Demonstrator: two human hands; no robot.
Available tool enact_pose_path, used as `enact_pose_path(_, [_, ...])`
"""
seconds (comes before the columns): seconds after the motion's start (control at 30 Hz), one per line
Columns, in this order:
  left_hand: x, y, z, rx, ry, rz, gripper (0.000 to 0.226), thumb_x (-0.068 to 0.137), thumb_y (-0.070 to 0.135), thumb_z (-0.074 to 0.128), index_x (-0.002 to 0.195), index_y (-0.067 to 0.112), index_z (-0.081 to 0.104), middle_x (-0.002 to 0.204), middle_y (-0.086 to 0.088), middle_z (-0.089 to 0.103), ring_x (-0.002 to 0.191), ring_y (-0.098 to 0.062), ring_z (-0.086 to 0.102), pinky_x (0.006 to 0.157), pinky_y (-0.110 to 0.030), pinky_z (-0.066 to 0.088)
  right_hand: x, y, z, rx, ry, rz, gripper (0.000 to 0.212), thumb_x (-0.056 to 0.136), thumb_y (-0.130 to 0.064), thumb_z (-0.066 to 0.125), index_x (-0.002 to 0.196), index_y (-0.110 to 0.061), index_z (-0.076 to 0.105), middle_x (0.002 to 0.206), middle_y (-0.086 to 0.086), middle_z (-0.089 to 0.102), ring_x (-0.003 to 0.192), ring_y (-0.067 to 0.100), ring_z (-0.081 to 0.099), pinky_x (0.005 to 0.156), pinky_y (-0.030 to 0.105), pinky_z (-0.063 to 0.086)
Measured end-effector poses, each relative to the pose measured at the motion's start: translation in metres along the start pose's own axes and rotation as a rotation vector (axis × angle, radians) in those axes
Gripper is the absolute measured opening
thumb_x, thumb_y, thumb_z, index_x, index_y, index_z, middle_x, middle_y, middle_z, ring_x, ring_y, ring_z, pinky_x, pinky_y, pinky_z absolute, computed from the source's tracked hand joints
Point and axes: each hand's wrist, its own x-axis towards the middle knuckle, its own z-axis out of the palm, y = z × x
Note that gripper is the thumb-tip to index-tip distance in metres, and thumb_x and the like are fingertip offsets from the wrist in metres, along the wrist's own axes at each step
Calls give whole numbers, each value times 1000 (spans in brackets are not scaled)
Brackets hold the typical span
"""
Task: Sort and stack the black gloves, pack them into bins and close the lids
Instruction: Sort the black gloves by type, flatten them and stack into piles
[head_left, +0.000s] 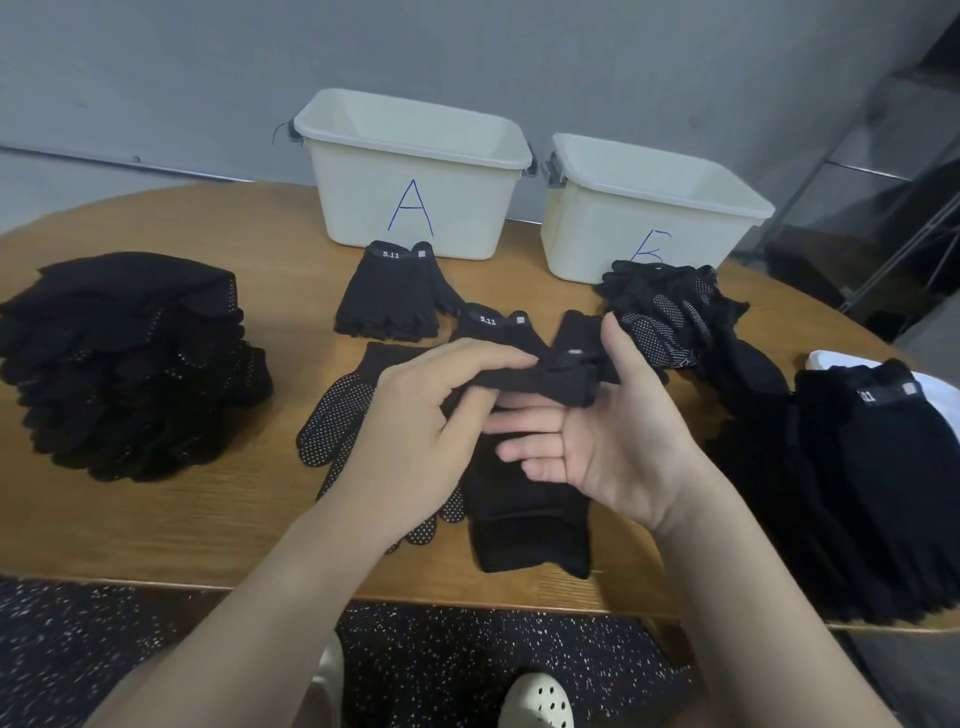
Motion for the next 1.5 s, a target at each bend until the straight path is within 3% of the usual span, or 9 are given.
enact_pose_path(0.13, [-3, -1, 1, -49, -129, -29, 41, 93, -10, 60, 114, 19, 79, 114, 15, 75, 115, -5, 67, 101, -26, 52, -6, -2, 1, 125, 45, 16, 63, 99, -59, 47, 110, -5, 78, 105, 26, 74, 74, 35, 75, 58, 33, 61])
enact_pose_path(0.23, [-4, -2, 0, -40, -159, -73, 38, 94, -4, 65, 117, 23, 78, 117, 18, 73, 117, -2, 65, 103, -27, 52, -8, -1, -3, 137, 42, -38, 37, 98, -26, 55, 122, -1, 70, 115, 21, 73, 95, 33, 75, 70, 36, 63])
enact_pose_path(0.4, [-5, -7, -6, 157, 24, -95, 44, 84, 16, 80, 124, 28, 67, 114, 17, 65, 105, 0, 60, 88, -13, 47, -10, 2, -8, 148, -48, -195, 39, 99, -7, 48, 134, 0, 63, 131, 20, 68, 114, 31, 70, 84, 38, 61])
enact_pose_path(0.57, [-5, -10, -11, 252, 118, -383, 32, 84, 50, 73, 78, 21, 59, 67, 5, 63, 65, -10, 60, 67, -20, 49, -9, 4, -12, 204, -81, -325, 45, 101, -2, 46, 145, -1, 51, 143, 21, 60, 133, 39, 57, 101, 48, 54])
enact_pose_path(0.73, [0, -11, -4, -220, -48, -626, 68, 96, 71, 41, 72, 20, 78, 78, -6, 78, 73, -34, 71, 73, -43, 56, -10, 5, -14, 122, -103, -341, 49, 100, -1, 47, 149, -3, 47, 144, 22, 58, 133, 41, 56, 105, 55, 49])
enact_pose_path(0.97, [1, -2, 2, -485, 6, -590, 25, 108, 21, 51, 124, 18, 69, 114, 3, 78, 105, -18, 75, 86, -41, 62, -11, 8, -17, -106, -36, -228, 37, 104, -7, 49, 139, 4, 54, 133, 21, 67, 125, 40, 63, 101, 55, 55])
enact_pose_path(1.13, [2, -2, 1, -422, -21, -583, 27, 107, 14, 53, 128, 22, 67, 107, 1, 79, 91, -25, 78, 63, -38, 61, -17, 10, -22, -213, 82, -252, 33, 103, -26, 57, 121, -2, 69, 120, 16, 73, 113, 37, 69, 92, 49, 58])
enact_pose_path(1.37, [2, -4, -1, -182, -184, -587, 23, 106, 18, 55, 125, 27, 66, 86, 2, 80, 57, -31, 73, 52, -53, 61, -25, 24, -24, -412, 291, -352, 16, 96, -11, 68, 112, -12, 72, 97, 12, 79, 83, 42, 72, 60, 36, 59])
enact_pose_path(1.5, [-4, -8, 0, -33, -213, -592, 8, 101, 23, 63, 105, 20, 69, 74, 0, 77, 48, -27, 70, 45, -37, 56, -27, 28, -28, -453, 301, -299, 15, 95, -8, 69, 110, -11, 71, 97, 9, 80, 88, 36, 76, 70, 47, 63])
